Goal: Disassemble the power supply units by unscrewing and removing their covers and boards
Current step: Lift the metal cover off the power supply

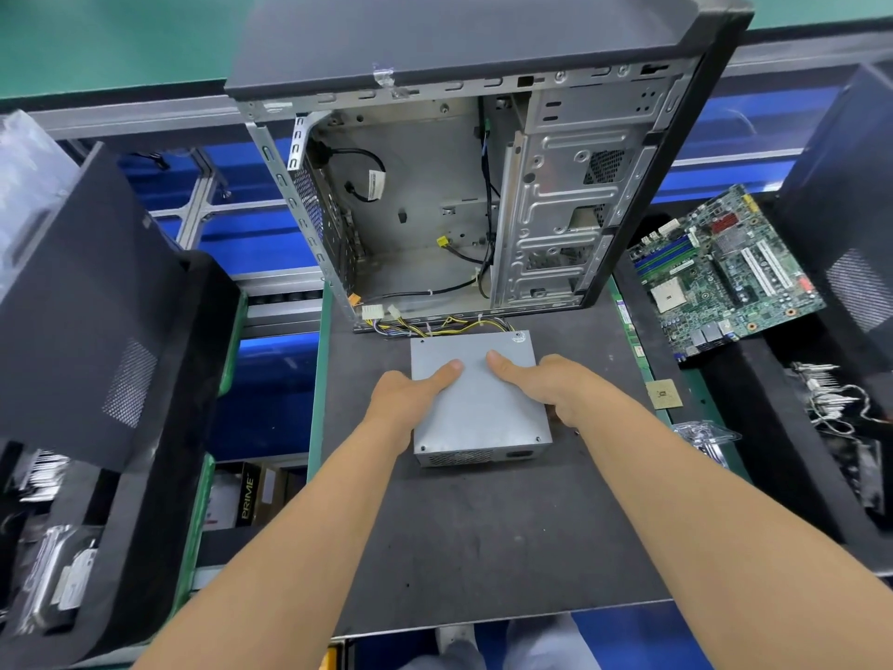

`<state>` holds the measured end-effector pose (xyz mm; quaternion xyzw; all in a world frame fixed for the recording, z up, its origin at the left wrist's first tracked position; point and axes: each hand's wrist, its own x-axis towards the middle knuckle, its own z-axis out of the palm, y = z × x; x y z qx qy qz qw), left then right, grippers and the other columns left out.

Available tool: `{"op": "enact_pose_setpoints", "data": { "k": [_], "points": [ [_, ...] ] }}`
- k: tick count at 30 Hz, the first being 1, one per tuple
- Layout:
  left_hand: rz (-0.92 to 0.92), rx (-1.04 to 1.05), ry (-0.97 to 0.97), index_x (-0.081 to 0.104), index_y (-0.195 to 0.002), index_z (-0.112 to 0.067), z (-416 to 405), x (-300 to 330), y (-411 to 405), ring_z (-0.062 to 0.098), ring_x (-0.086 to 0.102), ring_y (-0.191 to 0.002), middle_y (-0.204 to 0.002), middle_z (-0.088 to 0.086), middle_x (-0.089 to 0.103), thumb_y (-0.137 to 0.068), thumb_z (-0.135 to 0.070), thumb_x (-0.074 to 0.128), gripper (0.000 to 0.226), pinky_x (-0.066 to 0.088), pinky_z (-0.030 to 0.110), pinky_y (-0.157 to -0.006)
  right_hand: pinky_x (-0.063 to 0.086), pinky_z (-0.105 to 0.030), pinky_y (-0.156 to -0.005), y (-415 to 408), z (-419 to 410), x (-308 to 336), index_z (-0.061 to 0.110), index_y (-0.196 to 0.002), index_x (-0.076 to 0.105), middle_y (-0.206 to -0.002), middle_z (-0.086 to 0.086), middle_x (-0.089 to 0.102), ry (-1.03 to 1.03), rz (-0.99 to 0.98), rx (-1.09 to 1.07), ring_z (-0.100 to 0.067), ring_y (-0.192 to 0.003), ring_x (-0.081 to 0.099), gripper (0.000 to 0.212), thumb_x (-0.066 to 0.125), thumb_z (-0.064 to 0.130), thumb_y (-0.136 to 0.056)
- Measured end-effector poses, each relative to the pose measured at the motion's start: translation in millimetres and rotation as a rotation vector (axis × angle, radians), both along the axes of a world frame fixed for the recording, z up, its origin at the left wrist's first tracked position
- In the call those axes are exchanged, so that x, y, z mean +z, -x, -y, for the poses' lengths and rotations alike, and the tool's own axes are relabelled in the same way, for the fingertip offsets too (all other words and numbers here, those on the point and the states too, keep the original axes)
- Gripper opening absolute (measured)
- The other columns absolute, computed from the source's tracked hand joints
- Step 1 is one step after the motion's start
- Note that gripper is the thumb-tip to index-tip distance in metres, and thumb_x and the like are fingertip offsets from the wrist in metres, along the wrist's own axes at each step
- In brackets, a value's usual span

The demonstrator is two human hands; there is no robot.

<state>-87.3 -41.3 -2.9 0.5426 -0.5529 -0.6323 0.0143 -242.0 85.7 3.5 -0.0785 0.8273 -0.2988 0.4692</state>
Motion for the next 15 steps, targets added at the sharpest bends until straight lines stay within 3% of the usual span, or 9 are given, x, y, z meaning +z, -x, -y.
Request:
{"op": "enact_pose_setpoints", "data": {
  "k": [2, 4, 7, 11, 15],
  "points": [
    [-0.003, 0.005, -0.012, 0.065, -0.107, -0.006, 0.3, -0.1, 2.2, 0.022, 0.072, -0.088, -0.103, 0.004, 0.073, -0.071, -0.051, 0.087, 0.061, 0.057, 0.033, -0.069, 0.042, -0.03, -0.065, -1.9, 0.6, 0.4, 0.013, -0.088, 0.048, -0.09, 0.006, 0.057, 0.029, 0.022, -0.034, -0.018, -0.079, 0.059, 0.07, 0.069, 0.076, -0.069],
    [0.004, 0.009, -0.015, 0.066, -0.109, -0.005, 1.4, -0.5, 2.6, 0.024, 0.072, -0.089, -0.103, 0.005, 0.074, -0.07, -0.051, 0.087, 0.064, 0.059, 0.035, -0.074, 0.044, -0.027, -0.057, -4.0, 0.4, 0.5, 0.016, -0.082, 0.052, -0.088, 0.005, 0.063, 0.059, 0.026, -0.064, -0.014, -0.076, 0.062, 0.064, 0.073, 0.074, -0.066],
    [0.002, 0.003, -0.025, 0.068, -0.107, -0.006, 3.3, -1.2, 2.1, 0.022, 0.073, -0.086, -0.101, 0.005, 0.075, -0.069, -0.05, 0.089, 0.062, 0.058, 0.032, -0.069, 0.054, -0.03, -0.067, -7.7, -1.4, -1.0, 0.016, -0.092, 0.061, -0.094, 0.0, 0.07, 0.077, 0.035, -0.081, -0.02, -0.082, 0.069, 0.069, 0.076, 0.075, -0.061],
    [-0.002, 0.017, -0.025, 0.07, -0.104, -0.006, 1.7, -3.5, 4.1, 0.025, 0.074, -0.087, -0.099, 0.005, 0.076, -0.064, -0.051, 0.091, 0.064, 0.061, 0.042, -0.084, 0.057, -0.041, -0.086, -9.2, -2.1, -6.1, 0.013, -0.1, 0.06, -0.104, -0.003, 0.067, 0.057, -0.029, -0.106, -0.025, -0.092, 0.068, 0.079, 0.075, 0.078, -0.058],
    [0.014, 0.018, -0.009, 0.07, -0.103, -0.007, -0.7, -6.4, 4.1, 0.024, 0.074, -0.086, -0.097, 0.004, 0.076, -0.058, -0.054, 0.093, 0.069, 0.061, 0.042, -0.084, 0.056, -0.039, -0.082, -6.5, -3.6, -6.4, 0.014, -0.09, 0.056, -0.104, -0.004, 0.065, 0.048, -0.088, -0.095, -0.023, -0.089, 0.065, 0.073, 0.075, 0.077, -0.06]
  ]
}}
